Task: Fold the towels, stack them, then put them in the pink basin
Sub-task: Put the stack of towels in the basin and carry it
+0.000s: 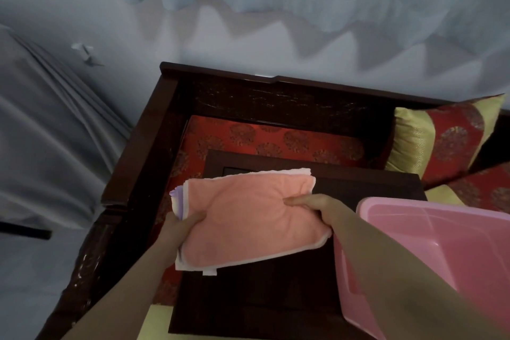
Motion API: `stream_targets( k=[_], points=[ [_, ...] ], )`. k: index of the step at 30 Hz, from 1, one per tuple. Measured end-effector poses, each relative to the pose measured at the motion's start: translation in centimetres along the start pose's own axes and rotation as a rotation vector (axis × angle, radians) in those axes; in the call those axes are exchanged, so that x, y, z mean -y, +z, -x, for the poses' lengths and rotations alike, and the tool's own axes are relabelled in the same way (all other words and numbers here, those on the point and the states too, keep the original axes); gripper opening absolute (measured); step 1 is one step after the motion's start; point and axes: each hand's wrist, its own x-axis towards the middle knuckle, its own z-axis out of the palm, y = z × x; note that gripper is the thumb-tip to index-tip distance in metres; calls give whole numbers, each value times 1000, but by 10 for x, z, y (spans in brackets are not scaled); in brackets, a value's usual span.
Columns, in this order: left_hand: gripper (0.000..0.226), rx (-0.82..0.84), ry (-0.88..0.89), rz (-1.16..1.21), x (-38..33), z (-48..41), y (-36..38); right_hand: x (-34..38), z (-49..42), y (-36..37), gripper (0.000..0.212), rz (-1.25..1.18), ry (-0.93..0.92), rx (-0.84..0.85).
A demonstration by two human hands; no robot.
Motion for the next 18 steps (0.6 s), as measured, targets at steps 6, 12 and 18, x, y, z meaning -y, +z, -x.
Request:
stream_targets(
  k=[6, 12, 18],
  points=[
    [78, 78, -7, -8, -3, 3, -28, -13, -9, 17, 95, -66, 18, -8],
    [92, 258, -149, 130, 3, 3, -44, -17, 3, 22, 99, -128, -151, -19],
    [75, 287, -83, 160, 3, 17, -44, -28, 19, 27, 84, -216, -161, 41]
  ],
)
